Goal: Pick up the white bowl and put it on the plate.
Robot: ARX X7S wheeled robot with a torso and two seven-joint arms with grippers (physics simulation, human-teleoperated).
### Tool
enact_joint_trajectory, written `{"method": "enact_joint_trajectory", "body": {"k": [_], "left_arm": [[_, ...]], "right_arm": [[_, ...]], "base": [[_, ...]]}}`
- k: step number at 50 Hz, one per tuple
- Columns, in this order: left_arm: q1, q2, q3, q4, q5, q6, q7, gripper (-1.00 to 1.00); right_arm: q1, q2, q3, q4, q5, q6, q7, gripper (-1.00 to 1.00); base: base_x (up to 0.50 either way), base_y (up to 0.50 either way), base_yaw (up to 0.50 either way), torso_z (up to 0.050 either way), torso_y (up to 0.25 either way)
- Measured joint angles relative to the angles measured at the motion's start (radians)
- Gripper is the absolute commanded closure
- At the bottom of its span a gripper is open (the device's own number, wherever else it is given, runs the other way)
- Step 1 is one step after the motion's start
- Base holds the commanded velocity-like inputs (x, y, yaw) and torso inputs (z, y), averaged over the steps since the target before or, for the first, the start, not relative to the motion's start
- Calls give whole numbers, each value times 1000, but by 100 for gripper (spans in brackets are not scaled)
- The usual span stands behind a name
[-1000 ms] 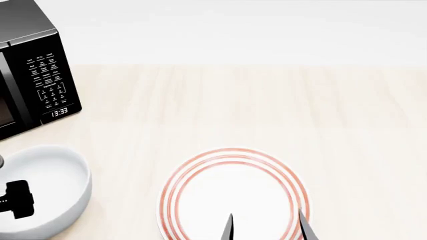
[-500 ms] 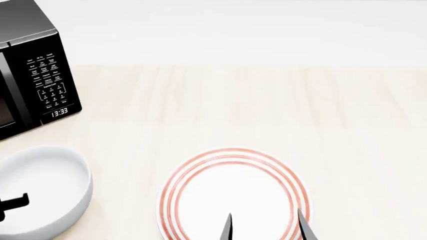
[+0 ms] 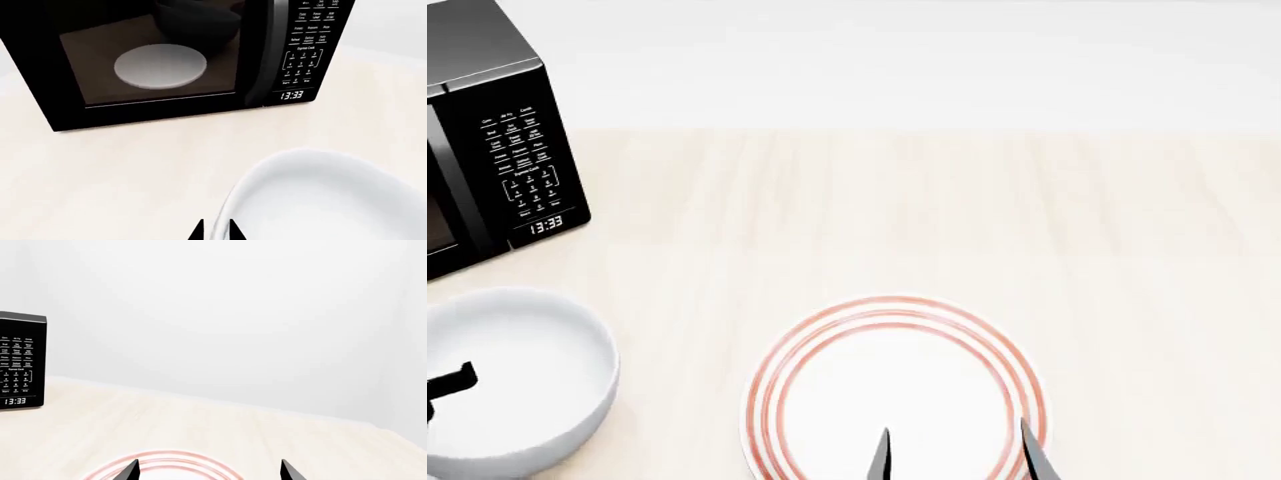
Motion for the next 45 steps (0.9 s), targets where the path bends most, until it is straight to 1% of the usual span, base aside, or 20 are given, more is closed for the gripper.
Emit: {"method": "enact_joint_trajectory", "body": {"k": [14, 21, 36, 45], "left_arm": [[-38, 18, -16, 180, -34, -136, 4, 100], [-68, 26, -7, 246, -50, -196, 6, 100], [-144, 69, 76, 264, -88, -245, -12, 100], [-154, 89, 149, 288, -141, -273, -52, 100]], "right_arm": [[1, 5, -4, 0, 4, 0, 5, -100], [1, 7, -5, 0, 6, -1, 8, -100], [3, 13, -7, 4, 11, -4, 13, -100], [3, 16, -9, 5, 14, -6, 16, -100]], "base": [[0, 0, 0, 0, 0], [0, 0, 0, 0, 0], [0, 0, 0, 0, 0], [0, 0, 0, 0, 0]]}}
